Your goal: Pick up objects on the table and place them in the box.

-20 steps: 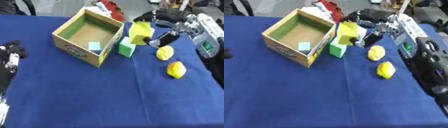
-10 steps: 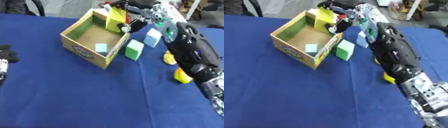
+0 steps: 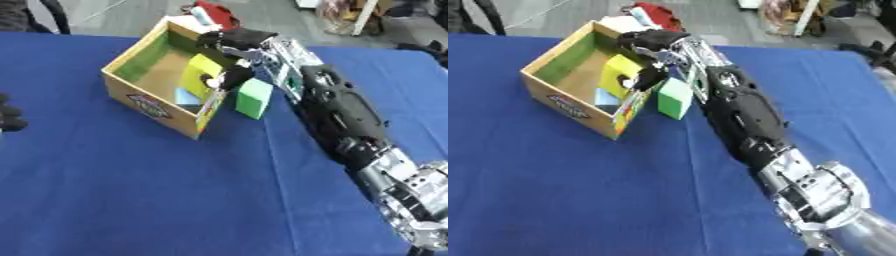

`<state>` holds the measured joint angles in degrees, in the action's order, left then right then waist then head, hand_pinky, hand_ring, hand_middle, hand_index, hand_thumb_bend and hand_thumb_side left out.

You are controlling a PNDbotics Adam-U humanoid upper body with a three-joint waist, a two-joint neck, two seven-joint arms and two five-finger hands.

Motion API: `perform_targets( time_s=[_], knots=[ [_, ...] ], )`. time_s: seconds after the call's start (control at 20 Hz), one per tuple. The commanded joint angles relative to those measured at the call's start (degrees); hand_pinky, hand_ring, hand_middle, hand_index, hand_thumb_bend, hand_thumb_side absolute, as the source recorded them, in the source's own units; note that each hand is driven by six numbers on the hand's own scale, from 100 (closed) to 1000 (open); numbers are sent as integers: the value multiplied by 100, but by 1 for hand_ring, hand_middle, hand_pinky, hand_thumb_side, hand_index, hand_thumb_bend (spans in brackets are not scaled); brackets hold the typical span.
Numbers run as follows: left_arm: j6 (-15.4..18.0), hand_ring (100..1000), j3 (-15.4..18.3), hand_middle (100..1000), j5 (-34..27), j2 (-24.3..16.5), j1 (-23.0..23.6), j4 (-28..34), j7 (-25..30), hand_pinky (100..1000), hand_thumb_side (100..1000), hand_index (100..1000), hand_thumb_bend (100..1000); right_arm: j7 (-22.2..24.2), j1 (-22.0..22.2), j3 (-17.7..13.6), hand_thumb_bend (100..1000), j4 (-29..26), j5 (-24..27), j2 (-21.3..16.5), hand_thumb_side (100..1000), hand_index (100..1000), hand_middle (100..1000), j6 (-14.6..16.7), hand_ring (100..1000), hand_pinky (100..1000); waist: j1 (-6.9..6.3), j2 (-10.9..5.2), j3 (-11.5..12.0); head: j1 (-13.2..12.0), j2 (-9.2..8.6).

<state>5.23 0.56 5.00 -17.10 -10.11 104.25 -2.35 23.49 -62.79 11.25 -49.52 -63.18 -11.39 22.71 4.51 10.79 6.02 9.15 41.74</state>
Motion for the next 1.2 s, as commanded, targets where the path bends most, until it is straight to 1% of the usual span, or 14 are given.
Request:
perform_targets(
  time_s=[0.05,0.25,0.4,0.55,0.65,0.7,0.8,1.0,1.2],
  knots=[
    [2,585,29,585,-8,-52,-9,97,-15,683,695,782,100,256,-45,134,173,-463,245,-305,661,1000,1000,90,926,881,-3,-122,-68,-41,29],
    [1,585,51,585,4,-42,40,83,-35,683,695,782,100,655,115,319,191,-903,562,-558,654,1000,1000,98,940,891,-22,-177,-217,-66,87],
    [-2,585,74,585,11,-42,76,78,-58,683,695,782,100,884,296,369,191,-1055,654,-680,666,1000,1000,-6,944,889,-37,-207,-316,-79,125],
    [-3,586,76,585,12,-22,87,71,-66,683,694,782,100,983,454,309,208,-907,559,-687,678,1000,1000,-199,959,893,-62,-231,-383,-90,138],
    [-2,586,76,585,11,-14,92,67,-64,683,693,783,100,988,514,260,222,-749,394,-657,681,1000,1000,-323,964,896,-79,-250,-411,-88,150],
    [-3,586,77,585,11,-11,95,65,-65,683,692,782,100,986,528,243,243,-674,298,-638,679,1000,1000,-372,970,901,-86,-258,-419,-86,155],
    [-2,586,75,586,8,1,93,62,-62,683,692,783,100,993,540,207,250,-504,83,-576,685,1000,1000,-469,971,900,-102,-273,-424,-76,155],
    [1,586,72,586,3,18,86,62,-54,683,690,783,100,980,515,149,258,-253,-229,-456,687,1000,1000,-583,971,899,-131,-284,-408,-74,132],
    [2,587,75,586,-2,26,82,65,-54,683,690,783,100,847,497,46,252,-39,-420,-379,688,1000,1000,-669,969,896,-147,-284,-369,-88,101]
  ],
)
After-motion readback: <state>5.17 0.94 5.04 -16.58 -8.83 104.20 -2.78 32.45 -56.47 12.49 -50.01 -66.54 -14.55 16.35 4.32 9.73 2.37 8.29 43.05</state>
